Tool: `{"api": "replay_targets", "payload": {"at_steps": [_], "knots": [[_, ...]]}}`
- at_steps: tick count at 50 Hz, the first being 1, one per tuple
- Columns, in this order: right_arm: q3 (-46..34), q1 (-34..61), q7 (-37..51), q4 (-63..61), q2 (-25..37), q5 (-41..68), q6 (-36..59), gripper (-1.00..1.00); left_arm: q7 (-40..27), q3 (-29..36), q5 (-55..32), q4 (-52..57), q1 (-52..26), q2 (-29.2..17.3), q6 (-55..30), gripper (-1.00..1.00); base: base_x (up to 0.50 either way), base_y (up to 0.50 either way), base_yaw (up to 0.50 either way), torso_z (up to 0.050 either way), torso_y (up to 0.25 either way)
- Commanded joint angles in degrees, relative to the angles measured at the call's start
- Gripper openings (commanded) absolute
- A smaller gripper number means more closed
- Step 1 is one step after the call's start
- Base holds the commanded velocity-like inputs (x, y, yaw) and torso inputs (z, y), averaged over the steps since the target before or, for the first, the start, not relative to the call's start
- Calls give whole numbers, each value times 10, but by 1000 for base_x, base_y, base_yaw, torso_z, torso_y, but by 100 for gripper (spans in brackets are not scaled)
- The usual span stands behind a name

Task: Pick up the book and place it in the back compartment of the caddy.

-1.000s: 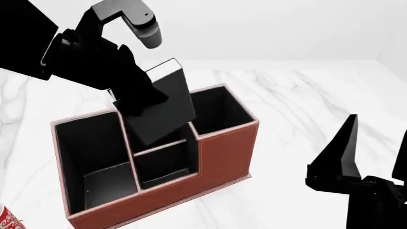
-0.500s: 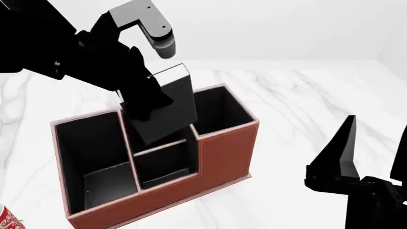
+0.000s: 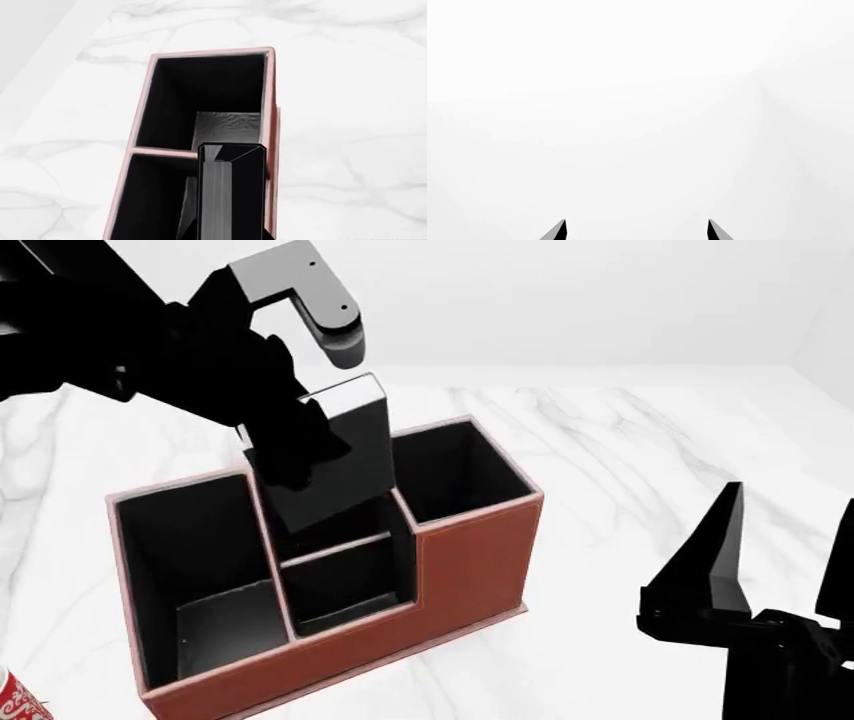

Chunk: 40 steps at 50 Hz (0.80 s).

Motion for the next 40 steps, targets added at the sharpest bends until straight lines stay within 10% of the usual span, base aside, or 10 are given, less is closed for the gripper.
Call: {"api": "replay_targets", "payload": {"at_steps": [1, 40], "knots": [[9, 0, -10, 1, -9, -10, 1, 100, 6, -17, 14, -7, -2, 18, 11, -100, 0, 0, 0, 0, 0], [8, 1, -5, 1, -4, -8, 1, 100, 2, 15, 41, -15, 57, 24, 55, -100, 0, 0, 0, 0, 1]]}}
